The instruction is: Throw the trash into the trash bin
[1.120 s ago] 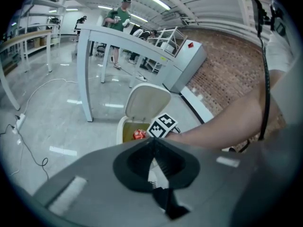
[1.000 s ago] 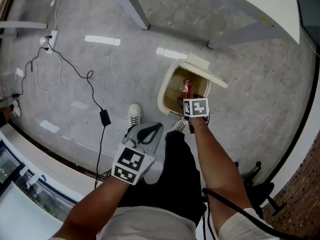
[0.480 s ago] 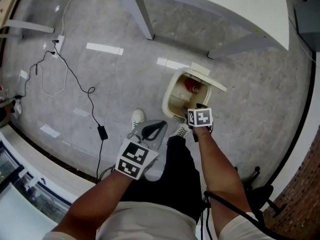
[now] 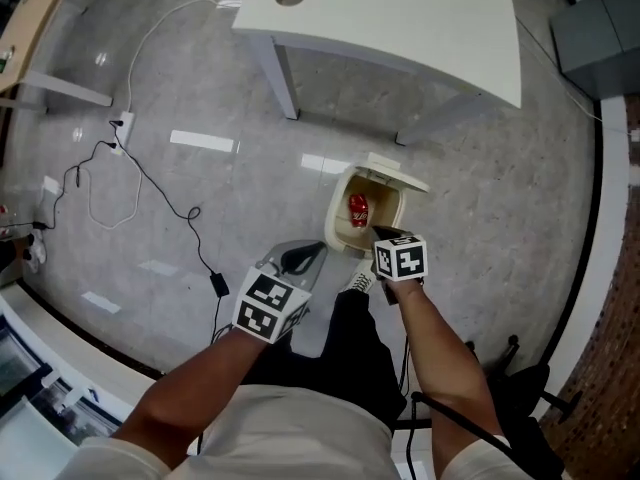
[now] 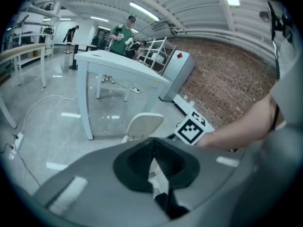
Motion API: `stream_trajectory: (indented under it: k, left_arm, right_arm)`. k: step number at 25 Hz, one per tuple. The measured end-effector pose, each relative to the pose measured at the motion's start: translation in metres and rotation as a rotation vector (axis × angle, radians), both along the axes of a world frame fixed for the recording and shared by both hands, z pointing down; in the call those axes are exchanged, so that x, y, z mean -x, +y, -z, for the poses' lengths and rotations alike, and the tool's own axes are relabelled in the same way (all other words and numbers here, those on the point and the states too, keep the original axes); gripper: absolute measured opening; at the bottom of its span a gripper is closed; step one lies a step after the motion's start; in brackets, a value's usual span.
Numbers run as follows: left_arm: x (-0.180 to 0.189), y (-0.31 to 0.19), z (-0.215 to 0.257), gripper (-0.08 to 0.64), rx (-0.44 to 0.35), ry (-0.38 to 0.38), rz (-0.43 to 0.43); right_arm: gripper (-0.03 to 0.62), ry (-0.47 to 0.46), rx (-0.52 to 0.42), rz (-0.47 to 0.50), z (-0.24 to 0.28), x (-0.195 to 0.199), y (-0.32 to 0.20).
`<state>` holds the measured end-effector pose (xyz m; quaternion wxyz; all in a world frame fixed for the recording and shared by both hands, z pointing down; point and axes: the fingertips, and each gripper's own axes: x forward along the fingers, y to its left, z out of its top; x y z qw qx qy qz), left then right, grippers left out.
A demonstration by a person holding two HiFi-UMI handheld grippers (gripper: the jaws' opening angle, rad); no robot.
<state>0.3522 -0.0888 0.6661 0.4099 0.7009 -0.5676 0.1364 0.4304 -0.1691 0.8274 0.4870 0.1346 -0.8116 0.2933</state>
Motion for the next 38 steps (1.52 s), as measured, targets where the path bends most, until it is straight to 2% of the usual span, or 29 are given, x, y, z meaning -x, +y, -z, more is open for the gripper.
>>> stream_trajectory:
  k: [10, 13, 16, 20, 24, 27, 33, 38]
  left_arm:
    - [0.024, 0.016, 0.092, 0.008, -0.173, -0.031, -0.106]
    - [0.040, 0.017, 0.133, 0.008, -0.266, -0.036, -0.096]
    - [0.057, 0.019, 0.174, 0.008, -0.337, -0.001, -0.062]
    - [0.060, 0.020, 0.220, 0.008, -0.424, 0.008, -0.089]
    - [0.052, 0.024, 0.253, 0.008, -0.488, 0.007, -0.113]
    - [0.037, 0.022, 0.267, 0.008, -0.516, 0.009, -0.131]
    - [0.018, 0.016, 0.292, 0.008, -0.549, 0.007, -0.053]
    - [-0.016, 0.012, 0.304, 0.008, -0.583, -0.034, -0.025]
  right_arm:
    - [0.002, -0.262, -0.073, -0.086, 0.177, 0.019, 0.028]
    - [0.002, -0.389, -0.081, -0.154, 0.246, 0.034, 0.037]
    - [0.002, -0.519, -0.141, -0.191, 0.320, 0.051, 0.049]
    - [0.002, -0.671, -0.197, -0.242, 0.393, 0.057, 0.068]
    - [0.002, -0.767, -0.219, -0.271, 0.431, 0.043, 0.086]
    - [0.002, -0.773, -0.265, -0.237, 0.443, 0.029, 0.086]
    - [0.002, -0.803, -0.302, -0.197, 0.466, -0.008, 0.072]
    - [0.002, -0.844, -0.316, -0.166, 0.484, -0.044, 0.062]
